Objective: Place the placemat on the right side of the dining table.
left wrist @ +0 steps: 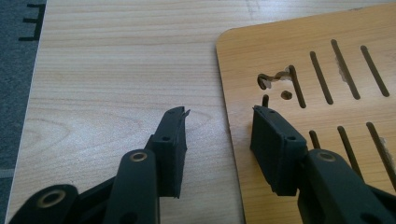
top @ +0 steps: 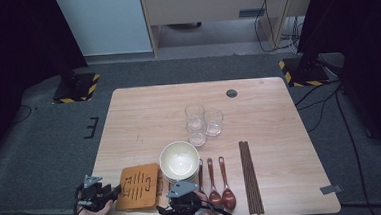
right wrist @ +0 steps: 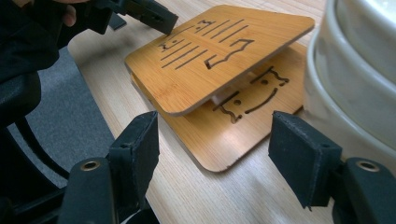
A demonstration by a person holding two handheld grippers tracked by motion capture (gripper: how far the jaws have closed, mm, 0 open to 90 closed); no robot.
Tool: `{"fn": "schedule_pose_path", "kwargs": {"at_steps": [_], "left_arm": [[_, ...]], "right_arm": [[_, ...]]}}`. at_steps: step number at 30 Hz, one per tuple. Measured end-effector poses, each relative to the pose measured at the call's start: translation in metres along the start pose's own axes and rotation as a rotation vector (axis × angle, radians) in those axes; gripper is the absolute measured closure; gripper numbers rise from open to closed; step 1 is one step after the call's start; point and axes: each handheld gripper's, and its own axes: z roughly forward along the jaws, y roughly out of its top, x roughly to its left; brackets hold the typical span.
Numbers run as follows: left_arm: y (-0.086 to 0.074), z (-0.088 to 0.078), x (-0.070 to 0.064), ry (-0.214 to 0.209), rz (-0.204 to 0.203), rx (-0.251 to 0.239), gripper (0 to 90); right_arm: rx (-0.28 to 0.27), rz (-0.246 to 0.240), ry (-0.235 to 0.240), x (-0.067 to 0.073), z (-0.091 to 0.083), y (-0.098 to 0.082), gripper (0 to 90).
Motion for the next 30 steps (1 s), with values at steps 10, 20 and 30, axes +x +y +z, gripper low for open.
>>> {"fn": "schedule_pose_path", "kwargs": {"at_steps": [10,20,30], "left_arm": [[0.000,0.000,0.000,-0.001,0.001,-0.001,54.3],[0.000,0.000,0.000,-0.002,-0.001,-0.001,54.4],[0.000,0.000,0.001,-0.003,-0.003,-0.002,54.5]], "right_arm": [[-0.004,0.005,0.011,0.005,0.013,0.005,34.2],[0.001,0.007,-0.004,0.008,0.025,0.007,34.9],[0.003,0.037,0.012,0.009,0.034,0.009,35.4]]}}
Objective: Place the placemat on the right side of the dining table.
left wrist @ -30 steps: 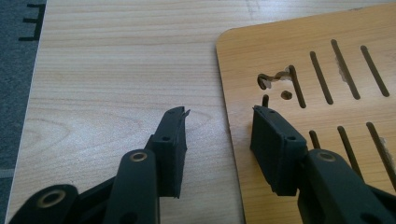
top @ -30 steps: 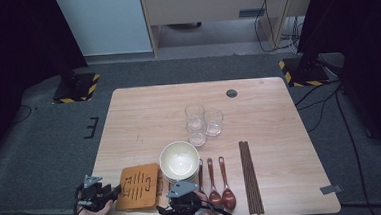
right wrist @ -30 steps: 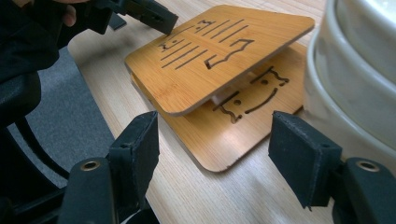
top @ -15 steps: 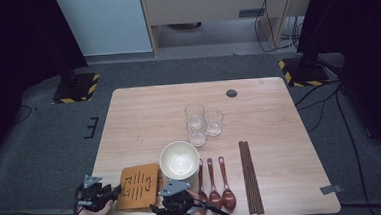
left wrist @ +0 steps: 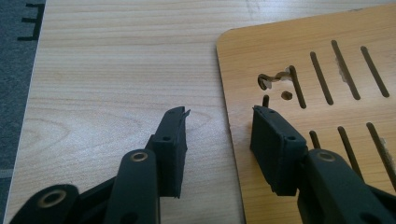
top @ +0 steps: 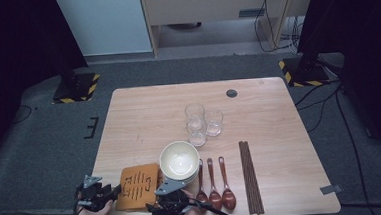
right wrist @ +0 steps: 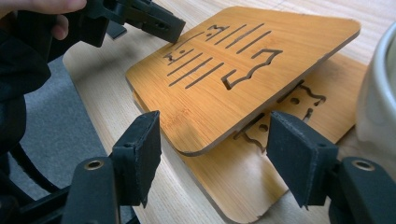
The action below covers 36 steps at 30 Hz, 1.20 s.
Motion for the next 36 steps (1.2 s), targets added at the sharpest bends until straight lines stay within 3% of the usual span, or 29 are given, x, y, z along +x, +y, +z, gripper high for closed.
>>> {"fn": "schedule_pose_path", "kwargs": {"at_steps": [17,28,36], "left_arm": [[0.000,0.000,0.000,-0.003,-0.002,-0.001,54.8],[0.000,0.000,0.000,-0.004,-0.001,-0.002,55.2],[0.000,0.001,0.000,-0.006,-0.002,-0.003,55.3]], "right_arm": [[0.018,0.019,0.010,0.001,0.015,0.001,36.7],[0.013,0.034,0.017,0.001,0.016,0.004,36.9],[0.019,0.074,0.016,-0.001,0.017,0.008,37.3]]}}
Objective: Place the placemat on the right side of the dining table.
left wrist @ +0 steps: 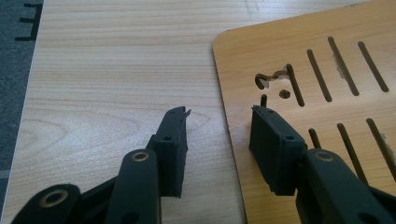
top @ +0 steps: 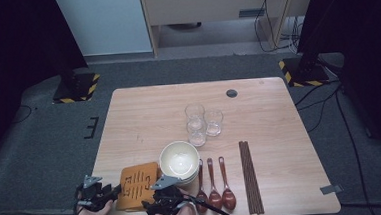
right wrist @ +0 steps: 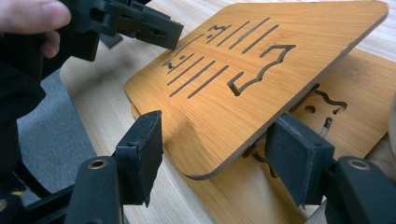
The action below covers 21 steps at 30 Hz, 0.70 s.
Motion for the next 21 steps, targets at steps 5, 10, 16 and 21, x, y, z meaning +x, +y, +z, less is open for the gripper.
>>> {"fn": "schedule_pose_path", "kwargs": {"at_steps": [5,10,16,21], "left_arm": [[0.0000,-0.0002,0.0002,0.001,-0.001,-0.001,55.7],[-0.0003,-0.0004,0.0006,0.000,-0.006,-0.004,56.1],[-0.0004,-0.0006,0.0010,-0.003,-0.009,-0.006,56.2],[-0.0004,-0.0004,0.0008,-0.005,-0.005,-0.006,56.2]], "right_arm": [[-0.004,0.019,-0.007,0.0018,0.0002,0.0006,37.6],[-0.011,0.038,-0.001,0.0042,-0.0009,0.0004,39.6],[-0.031,0.043,0.003,0.0068,-0.0033,0.0018,41.1],[-0.033,0.066,0.006,0.0062,-0.0045,0.0025,41.4]]}}
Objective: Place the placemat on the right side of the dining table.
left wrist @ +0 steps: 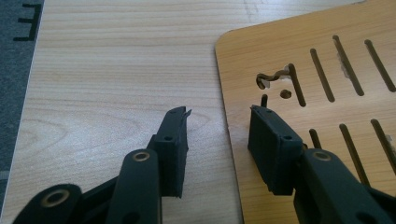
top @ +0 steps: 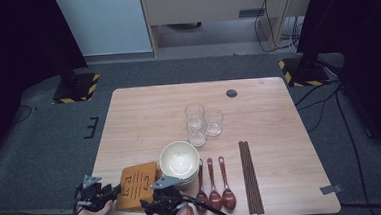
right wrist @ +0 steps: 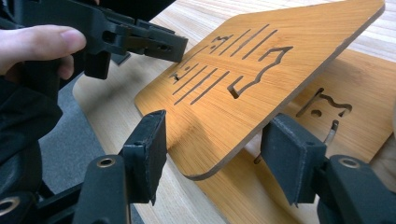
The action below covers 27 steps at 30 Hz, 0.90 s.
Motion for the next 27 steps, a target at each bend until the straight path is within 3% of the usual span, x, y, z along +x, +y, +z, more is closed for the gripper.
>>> {"fn": "schedule_pose_path", "kwargs": {"at_steps": [10,16,27], "left_arm": [[-0.0001,0.0000,0.0004,-0.002,-0.005,-0.002,56.4],[-0.0003,-0.0002,0.0011,-0.003,-0.012,-0.005,57.2],[-0.0009,-0.0002,0.0022,-0.011,-0.025,-0.008,54.8]], "right_arm": [[-0.015,0.027,-0.027,0.0024,0.0012,0.0005,45.4],[-0.019,0.004,-0.038,0.0059,0.0020,0.0027,44.2],[-0.027,0.042,-0.004,0.0058,0.0033,0.0047,48.6]]}}
